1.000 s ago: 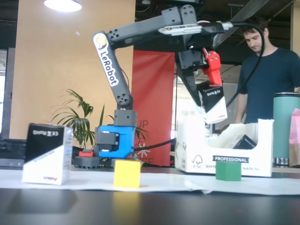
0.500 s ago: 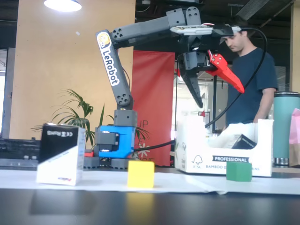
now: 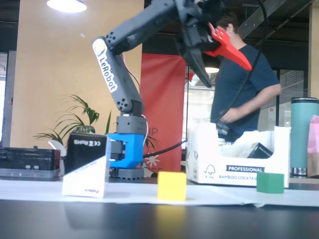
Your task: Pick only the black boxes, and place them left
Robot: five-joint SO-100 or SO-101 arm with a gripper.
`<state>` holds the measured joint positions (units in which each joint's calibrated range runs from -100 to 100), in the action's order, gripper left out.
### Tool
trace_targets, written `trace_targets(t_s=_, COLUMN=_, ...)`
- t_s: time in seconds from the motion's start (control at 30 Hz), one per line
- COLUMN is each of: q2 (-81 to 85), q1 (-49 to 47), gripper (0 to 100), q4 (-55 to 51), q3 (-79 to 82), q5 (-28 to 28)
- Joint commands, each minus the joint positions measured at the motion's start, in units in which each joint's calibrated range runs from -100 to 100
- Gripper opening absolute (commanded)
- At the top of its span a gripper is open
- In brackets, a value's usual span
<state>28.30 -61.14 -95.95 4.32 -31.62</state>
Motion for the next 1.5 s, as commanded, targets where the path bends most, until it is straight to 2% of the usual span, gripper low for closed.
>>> trace_targets(t_s=0.0, q2=9.51, q1=10.95, gripper=50, q4=-0.08, q3=-5.83, q5=-3.96)
trace_targets(t_s=0.17, q2=15.44, q1=20.13, gripper=50, q4=-0.08, q3=-5.65, q5=-6.38)
trace_targets(t_s=0.47, q2=16.46, q1=41.27, gripper=50, q4=0.32, q3=-4.95, q5=-16.74)
trace_targets(t_s=0.73, q2=6.51, q1=56.6, gripper=50, q4=0.48, q3=-5.74, q5=-17.22)
trace_targets(t_s=0.87, q2=-1.32, q1=60.75, gripper=50, q4=2.86, q3=-7.87, q5=-17.22)
trace_targets(t_s=1.23, q2=-17.67, q1=65.87, gripper=50, q4=18.84, q3=-14.96, q5=-17.38)
trace_targets(t_s=1.33, q2=-20.44, q1=66.04, gripper=50, q4=19.87, q3=-15.23, q5=-19.48)
trace_targets(t_s=1.47, q2=-23.52, q1=66.04, gripper=50, q4=19.95, q3=-15.23, q5=-19.64)
